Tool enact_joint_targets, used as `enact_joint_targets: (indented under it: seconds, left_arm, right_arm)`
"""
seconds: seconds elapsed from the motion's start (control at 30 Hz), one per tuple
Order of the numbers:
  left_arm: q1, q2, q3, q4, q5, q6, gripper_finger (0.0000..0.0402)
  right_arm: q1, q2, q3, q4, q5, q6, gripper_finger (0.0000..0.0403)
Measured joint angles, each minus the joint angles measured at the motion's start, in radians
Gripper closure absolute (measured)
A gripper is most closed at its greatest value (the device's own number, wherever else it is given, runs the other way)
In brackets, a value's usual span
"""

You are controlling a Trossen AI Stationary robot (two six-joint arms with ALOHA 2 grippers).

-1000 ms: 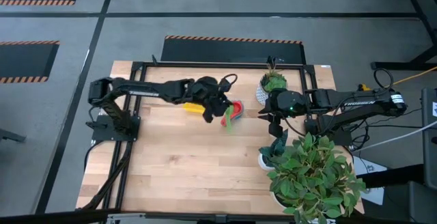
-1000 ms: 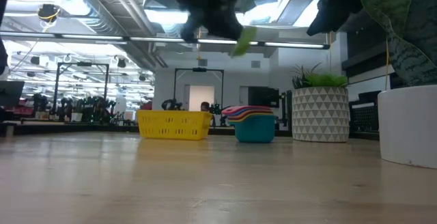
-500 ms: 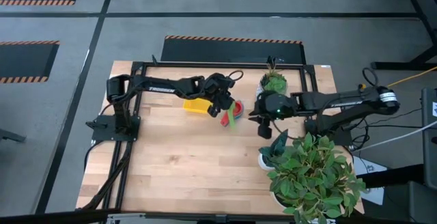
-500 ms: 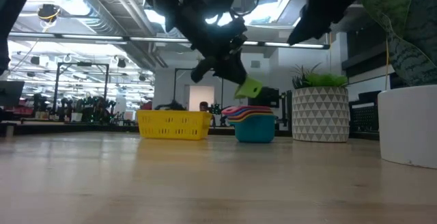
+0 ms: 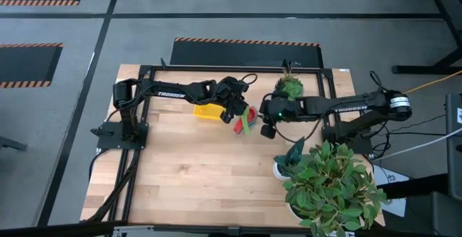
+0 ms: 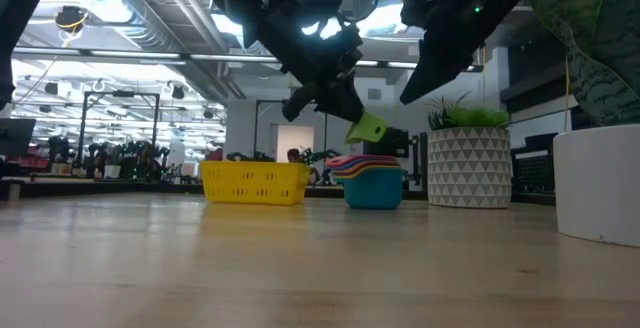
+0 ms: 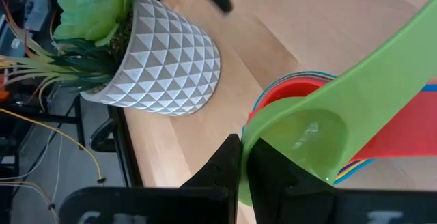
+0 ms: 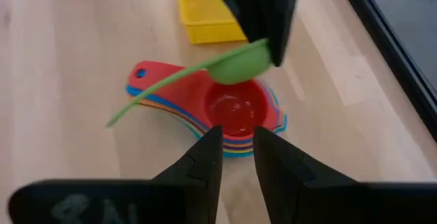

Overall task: Nest measuring cups in basket
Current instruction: Stack the green measuring cup into the red measuring cup

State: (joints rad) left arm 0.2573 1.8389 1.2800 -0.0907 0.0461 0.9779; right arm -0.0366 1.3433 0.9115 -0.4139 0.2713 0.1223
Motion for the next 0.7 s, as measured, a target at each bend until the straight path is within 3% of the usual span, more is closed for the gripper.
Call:
enact_joint_targets:
  seconds: [0.7]
  left_arm:
    - [0.0, 0.0, 0.0, 0.003, -0.003, -0.016, 0.0346]
  right_arm:
    - [-0.046, 0.077, 0.0, 0.014, -0.003, 0.003, 0.0315]
